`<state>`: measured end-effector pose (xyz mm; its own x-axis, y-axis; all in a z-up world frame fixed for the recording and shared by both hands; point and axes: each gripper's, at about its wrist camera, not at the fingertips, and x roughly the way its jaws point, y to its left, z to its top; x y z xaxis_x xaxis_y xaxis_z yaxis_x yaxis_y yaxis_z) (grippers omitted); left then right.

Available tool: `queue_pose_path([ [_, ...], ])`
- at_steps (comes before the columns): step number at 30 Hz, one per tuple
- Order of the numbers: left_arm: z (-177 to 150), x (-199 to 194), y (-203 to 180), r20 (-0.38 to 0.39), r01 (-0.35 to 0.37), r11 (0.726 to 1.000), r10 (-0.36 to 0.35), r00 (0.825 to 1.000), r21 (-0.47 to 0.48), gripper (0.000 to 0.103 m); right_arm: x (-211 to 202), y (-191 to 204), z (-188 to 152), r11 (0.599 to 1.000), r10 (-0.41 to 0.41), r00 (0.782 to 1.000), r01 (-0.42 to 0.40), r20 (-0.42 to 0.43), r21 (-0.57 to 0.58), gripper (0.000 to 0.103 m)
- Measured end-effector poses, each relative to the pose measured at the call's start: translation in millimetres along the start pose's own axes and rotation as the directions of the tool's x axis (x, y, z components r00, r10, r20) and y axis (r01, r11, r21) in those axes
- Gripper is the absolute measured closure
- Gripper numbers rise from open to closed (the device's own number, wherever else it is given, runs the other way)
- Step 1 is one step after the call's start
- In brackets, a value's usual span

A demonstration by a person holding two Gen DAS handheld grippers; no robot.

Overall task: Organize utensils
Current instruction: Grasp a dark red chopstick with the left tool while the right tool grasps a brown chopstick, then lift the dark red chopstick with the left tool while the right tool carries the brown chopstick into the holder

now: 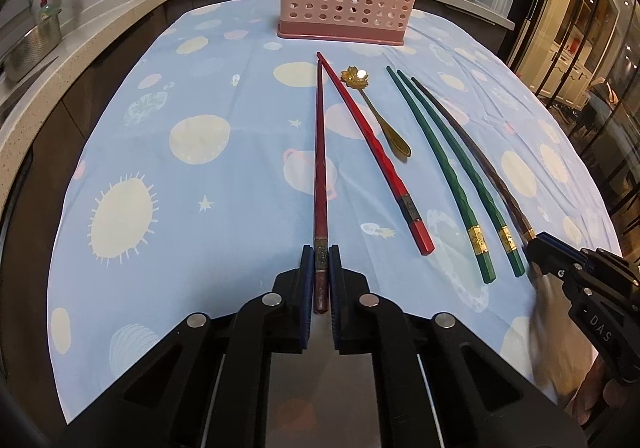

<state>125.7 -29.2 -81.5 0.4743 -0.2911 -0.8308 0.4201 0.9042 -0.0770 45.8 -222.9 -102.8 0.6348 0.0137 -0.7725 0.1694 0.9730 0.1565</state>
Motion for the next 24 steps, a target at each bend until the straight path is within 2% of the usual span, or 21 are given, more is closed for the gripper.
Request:
queue_pose_path([
  [6, -3.6, -14.0, 1.0, 0.016, -0.010, 1.000, 0.010, 1.000, -0.006, 0.096, -21.3, 0.0, 4.5, 1.000, 0.001, 0.999, -0.002, 0.050, 0.005, 0.096],
  [14, 6.8, -53.6, 4.8, 0.104, -0.006, 1.000, 0.008, 0.995, -0.019, 0.096, -59.5, -5.4, 26.9, 1.000, 0.007, 0.987, -0.009, 0.158, 0.014, 0.096],
  [24, 56.1, -107.0, 13.5, 0.270, 0.011, 1.000, -0.003, 0.963, -0.026, 0.096, -104.4, -9.5, 80.0, 0.999, 0.034, 0.946, -0.035, 0.324, -0.002, 0.096],
])
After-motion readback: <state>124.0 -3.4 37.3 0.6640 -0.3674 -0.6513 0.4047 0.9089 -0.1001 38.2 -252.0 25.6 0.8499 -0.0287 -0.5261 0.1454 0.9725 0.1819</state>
